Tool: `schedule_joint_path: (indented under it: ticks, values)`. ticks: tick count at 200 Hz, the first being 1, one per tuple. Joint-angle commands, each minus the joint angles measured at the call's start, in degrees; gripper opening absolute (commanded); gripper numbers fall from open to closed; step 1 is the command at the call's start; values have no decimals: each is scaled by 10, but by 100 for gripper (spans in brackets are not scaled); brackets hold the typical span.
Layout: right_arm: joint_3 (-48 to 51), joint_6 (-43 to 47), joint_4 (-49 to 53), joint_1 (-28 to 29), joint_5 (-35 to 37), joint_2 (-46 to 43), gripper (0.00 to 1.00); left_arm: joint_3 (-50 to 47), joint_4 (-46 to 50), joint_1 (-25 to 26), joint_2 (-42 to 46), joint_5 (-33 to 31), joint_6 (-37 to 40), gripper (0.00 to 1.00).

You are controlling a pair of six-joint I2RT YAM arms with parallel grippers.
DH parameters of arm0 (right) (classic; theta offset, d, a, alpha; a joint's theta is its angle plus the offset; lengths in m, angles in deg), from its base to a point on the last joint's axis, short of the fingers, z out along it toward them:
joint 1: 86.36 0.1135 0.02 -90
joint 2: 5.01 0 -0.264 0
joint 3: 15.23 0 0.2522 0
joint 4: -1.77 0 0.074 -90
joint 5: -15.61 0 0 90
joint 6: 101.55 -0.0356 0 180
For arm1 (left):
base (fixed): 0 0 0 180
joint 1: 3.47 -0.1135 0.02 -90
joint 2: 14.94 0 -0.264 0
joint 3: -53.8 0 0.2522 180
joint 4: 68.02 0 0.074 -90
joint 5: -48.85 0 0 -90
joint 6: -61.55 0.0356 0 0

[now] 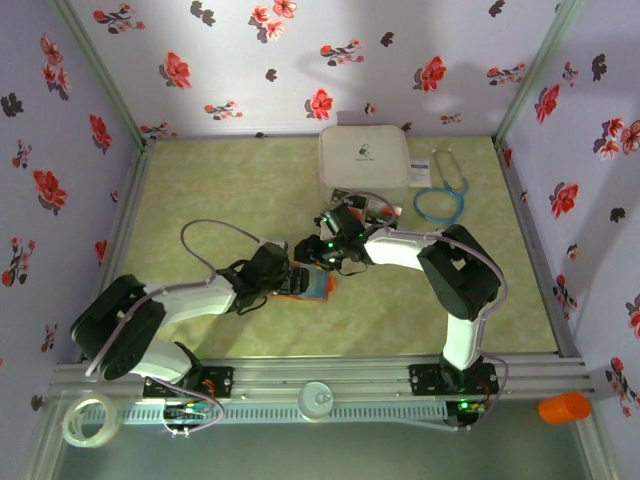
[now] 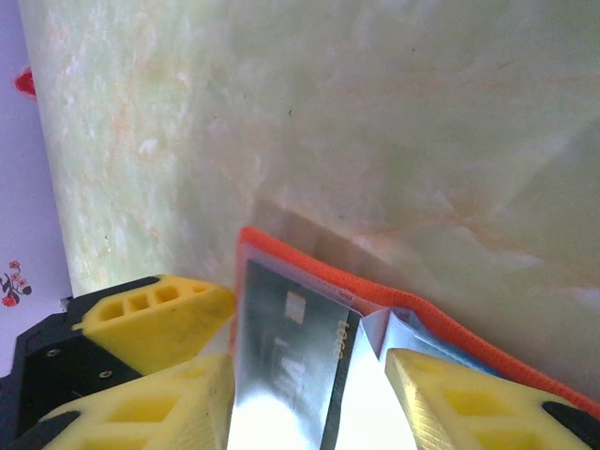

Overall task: Put the credit cards into the card holder
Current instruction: Flip over the card slot in the card holder.

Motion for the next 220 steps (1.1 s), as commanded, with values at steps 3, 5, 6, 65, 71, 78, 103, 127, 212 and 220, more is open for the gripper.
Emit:
schedule_joint_path:
  ticks: [3,5,6,65,71,78,103,127,212,220]
  values:
    - [8,-16,-11,4,-5,-11,48,-8,16,-8,59,-6,0,100]
    - [8,-17,-10,5,-5,-13,48,-8,17,-9,64,-6,0,100]
    - [8,-18,-10,5,-5,-13,48,-8,17,-9,65,-6,0,100]
    - [-4,-33,4,44,16,-35,51,-28,52,-64,198,-11,-19,100]
    - [-9,-35,6,48,19,-34,51,-31,57,-71,210,-11,-21,100]
    - [-15,-35,8,53,21,-32,52,-34,62,-79,222,-10,-22,100]
    - [-43,-38,15,68,27,-7,52,-44,79,-108,256,-4,-24,100]
    - [-68,-46,7,75,29,31,52,-53,89,-125,276,3,-26,100]
    - [-70,-54,-65,76,17,87,52,-79,95,-137,275,18,-27,100]
    - [-69,-54,-65,75,17,86,52,-80,93,-137,271,20,-27,100]
